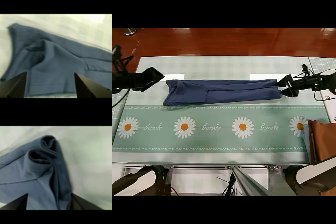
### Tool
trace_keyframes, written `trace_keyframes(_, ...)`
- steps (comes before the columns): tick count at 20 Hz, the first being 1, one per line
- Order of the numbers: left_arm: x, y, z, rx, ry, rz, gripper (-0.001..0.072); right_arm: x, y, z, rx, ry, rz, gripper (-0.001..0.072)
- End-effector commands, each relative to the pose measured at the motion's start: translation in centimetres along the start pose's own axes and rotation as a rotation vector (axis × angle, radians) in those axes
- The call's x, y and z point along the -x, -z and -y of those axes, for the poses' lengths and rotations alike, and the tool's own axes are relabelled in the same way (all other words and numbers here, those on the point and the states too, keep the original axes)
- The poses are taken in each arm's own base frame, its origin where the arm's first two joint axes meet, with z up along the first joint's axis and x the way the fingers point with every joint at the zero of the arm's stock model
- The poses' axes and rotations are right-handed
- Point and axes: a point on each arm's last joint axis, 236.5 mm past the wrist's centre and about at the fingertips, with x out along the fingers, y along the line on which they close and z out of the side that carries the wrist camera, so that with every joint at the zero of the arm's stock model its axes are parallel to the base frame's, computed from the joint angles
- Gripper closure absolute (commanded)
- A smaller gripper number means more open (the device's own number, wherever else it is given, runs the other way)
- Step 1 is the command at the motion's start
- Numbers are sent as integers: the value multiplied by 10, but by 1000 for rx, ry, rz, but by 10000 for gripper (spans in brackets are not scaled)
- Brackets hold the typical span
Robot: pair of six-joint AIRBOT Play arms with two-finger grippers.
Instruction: Fold the shirts.
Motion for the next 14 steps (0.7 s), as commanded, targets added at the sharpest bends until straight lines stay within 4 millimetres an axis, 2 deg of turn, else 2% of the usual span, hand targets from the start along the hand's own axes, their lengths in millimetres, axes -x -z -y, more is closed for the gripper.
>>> trace_keyframes(1, -17, 16, 47, -60, 73, -9, 5, -21, 8, -10, 30, 5, -30, 103)
trace_keyframes(2, -22, 22, 57, -67, 93, -22, 6, -24, 11, -13, 38, 5, -39, 177)
trace_keyframes(3, -27, 29, 67, -79, 109, -42, 7, -24, 13, -16, 35, -6, -47, 349)
trace_keyframes(4, -31, 37, 75, -93, 122, -62, 16, -22, 17, -22, 31, -31, -65, 671)
trace_keyframes(5, -34, 44, 82, -107, 131, -81, 211, -16, 21, -25, 42, -50, -81, 685)
trace_keyframes(6, -36, 50, 88, -119, 139, -93, 538, -7, 26, -28, 70, -57, -96, 685)
trace_keyframes(7, -37, 55, 95, -141, 150, -101, 684, 5, 30, -28, 97, -39, -104, 685)
trace_keyframes(10, -43, 74, 119, -189, 184, -138, 684, 54, 50, -27, 232, 121, -87, 686)
trace_keyframes(12, -54, 96, 142, -239, 214, -189, 684, 85, 70, -44, 311, 158, -18, 686)
trace_keyframes(14, -70, 102, 163, -246, 231, -187, 685, 112, 102, -64, 379, 159, 49, 686)
